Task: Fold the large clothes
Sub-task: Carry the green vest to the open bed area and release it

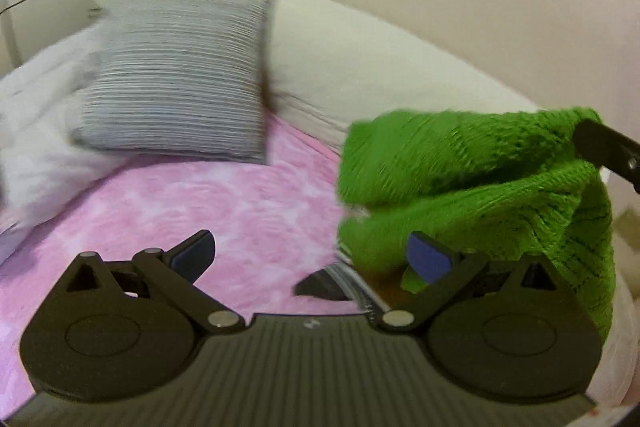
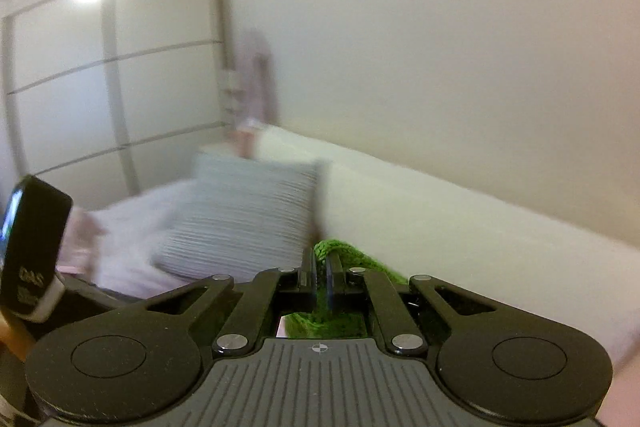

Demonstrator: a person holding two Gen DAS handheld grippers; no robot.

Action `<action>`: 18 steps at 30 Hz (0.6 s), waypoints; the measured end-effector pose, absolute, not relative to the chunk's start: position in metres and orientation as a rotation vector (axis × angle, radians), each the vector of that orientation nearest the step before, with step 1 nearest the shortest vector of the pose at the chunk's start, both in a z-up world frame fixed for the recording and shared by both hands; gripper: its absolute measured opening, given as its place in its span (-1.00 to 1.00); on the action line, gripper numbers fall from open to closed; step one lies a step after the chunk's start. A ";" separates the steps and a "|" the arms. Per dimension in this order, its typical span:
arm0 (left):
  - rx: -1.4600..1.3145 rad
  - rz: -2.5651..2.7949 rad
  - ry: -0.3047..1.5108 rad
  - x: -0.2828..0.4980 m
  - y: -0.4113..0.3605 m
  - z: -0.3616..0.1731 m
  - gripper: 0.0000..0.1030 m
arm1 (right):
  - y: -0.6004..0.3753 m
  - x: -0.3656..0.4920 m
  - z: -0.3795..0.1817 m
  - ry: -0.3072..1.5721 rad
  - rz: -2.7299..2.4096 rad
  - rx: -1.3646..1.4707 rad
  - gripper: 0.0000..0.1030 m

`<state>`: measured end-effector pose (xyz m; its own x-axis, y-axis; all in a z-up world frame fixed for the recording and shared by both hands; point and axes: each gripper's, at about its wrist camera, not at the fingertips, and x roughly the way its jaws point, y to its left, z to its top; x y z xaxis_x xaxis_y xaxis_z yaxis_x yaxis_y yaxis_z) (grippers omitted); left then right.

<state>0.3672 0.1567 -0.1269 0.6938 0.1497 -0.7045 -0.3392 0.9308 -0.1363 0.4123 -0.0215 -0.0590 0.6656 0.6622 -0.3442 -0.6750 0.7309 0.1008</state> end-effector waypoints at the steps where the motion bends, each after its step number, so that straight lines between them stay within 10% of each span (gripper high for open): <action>1: -0.281 0.306 0.742 0.345 0.164 -0.119 0.96 | -0.013 0.398 -0.050 0.368 0.810 -0.030 -1.00; 18: -0.420 1.068 0.561 -0.140 0.237 -0.017 0.96 | 0.137 0.126 0.045 0.470 1.562 0.103 -0.87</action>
<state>-0.1401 0.2371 -0.0171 0.3661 0.6974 -0.6162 -0.9029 0.4265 -0.0538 0.1259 0.1365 0.0453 -0.0591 0.9729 -0.2233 -0.9345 0.0247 0.3551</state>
